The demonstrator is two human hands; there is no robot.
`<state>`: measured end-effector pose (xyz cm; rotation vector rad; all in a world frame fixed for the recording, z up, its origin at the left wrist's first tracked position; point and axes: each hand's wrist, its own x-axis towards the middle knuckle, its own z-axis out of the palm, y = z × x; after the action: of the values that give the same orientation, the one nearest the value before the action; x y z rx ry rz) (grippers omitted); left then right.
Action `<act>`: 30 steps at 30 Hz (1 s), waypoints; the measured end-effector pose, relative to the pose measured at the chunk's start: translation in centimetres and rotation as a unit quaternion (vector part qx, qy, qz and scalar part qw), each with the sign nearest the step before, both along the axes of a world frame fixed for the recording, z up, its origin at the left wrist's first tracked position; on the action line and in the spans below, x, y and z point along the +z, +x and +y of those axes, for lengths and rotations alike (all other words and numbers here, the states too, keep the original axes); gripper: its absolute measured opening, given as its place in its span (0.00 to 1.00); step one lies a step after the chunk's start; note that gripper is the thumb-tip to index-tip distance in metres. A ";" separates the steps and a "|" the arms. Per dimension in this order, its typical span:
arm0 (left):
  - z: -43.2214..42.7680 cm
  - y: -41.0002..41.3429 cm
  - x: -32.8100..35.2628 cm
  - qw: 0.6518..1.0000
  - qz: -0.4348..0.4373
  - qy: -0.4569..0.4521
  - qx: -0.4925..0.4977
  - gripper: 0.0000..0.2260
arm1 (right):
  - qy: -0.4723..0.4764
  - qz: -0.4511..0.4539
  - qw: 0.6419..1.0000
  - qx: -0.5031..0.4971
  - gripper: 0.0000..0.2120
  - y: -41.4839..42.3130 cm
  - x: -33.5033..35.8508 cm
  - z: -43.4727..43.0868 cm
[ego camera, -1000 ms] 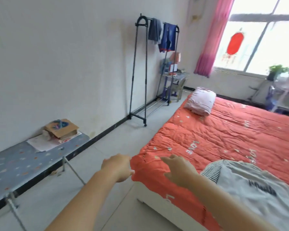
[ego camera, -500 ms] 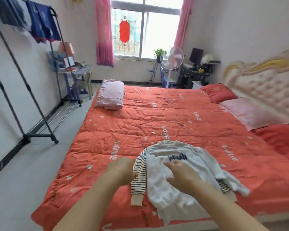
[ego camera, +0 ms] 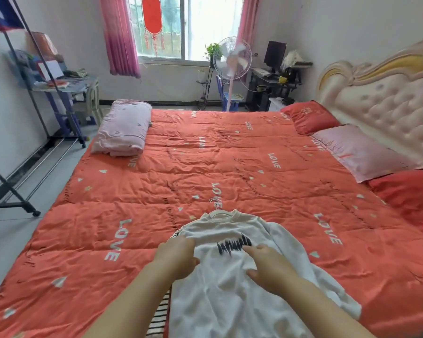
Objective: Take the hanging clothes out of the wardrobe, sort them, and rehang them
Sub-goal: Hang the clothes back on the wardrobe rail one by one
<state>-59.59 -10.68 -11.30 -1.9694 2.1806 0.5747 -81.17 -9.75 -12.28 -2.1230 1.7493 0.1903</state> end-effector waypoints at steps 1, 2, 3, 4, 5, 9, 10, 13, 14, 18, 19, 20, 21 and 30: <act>-1.9 -1.0 -0.6 1.000 -0.001 0.005 0.009 0.21 | 0.008 -0.003 1.000 0.010 0.27 -0.9 -0.6 -2.2; -3.5 -2.1 -1.2 1.000 -0.002 0.013 0.017 0.21 | 0.020 -0.003 1.000 0.018 0.26 -1.8 -1.1 -4.2; -5.1 -3.0 -1.7 0.999 0.000 0.022 0.028 0.20 | 0.030 -0.003 0.999 0.024 0.26 -2.6 -1.6 -6.2; -6.6 -3.8 -2.2 0.999 0.002 0.027 0.038 0.20 | 0.037 -0.004 0.999 0.030 0.26 -3.3 -2.1 -8.2; -8.0 -4.4 -2.7 0.998 0.004 0.033 0.045 0.20 | 0.044 -0.002 0.998 0.037 0.25 -3.9 -2.6 -10.0; -12.6 -5.6 -4.9 0.996 0.005 0.052 0.072 0.18 | 0.069 0.004 0.995 0.070 0.24 -5.3 -5.1 -16.6; -13.5 -5.6 -5.6 0.995 0.003 0.058 0.076 0.18 | 0.071 0.002 0.995 0.075 0.23 -5.3 -5.9 -18.0; -16.4 -5.4 -8.3 0.993 -0.004 0.074 0.088 0.19 | 0.085 0.002 0.993 0.083 0.25 -5.4 -8.8 -21.3; -17.5 -5.3 -9.4 0.993 -0.006 0.075 0.089 0.20 | 0.091 0.007 0.992 0.086 0.25 -5.5 -9.9 -22.3; -21.5 -5.2 -14.6 0.993 -0.002 0.081 0.091 0.21 | 0.117 0.024 0.990 0.080 0.22 -5.5 -15.2 -26.6; -22.5 -5.3 -15.9 0.993 -0.001 0.082 0.089 0.21 | 0.118 0.028 0.989 0.079 0.21 -5.3 -16.7 -27.7; -23.6 -5.3 -17.4 0.992 0.002 0.085 0.089 0.21 | 0.117 0.029 0.989 0.080 0.21 -5.1 -18.2 -28.9; -24.6 -5.4 -18.8 0.992 0.006 0.085 0.089 0.22 | 0.114 0.029 0.990 0.079 0.21 -4.8 -19.7 -30.1; -32.5 -4.5 -30.4 0.991 0.055 0.046 0.114 0.23 | 0.013 0.037 0.996 0.085 0.22 0.4 -30.5 -39.4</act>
<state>-64.08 -43.18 -41.70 -2.2002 1.9614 0.8186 -80.78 -49.13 -42.78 -2.2730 1.5962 0.3400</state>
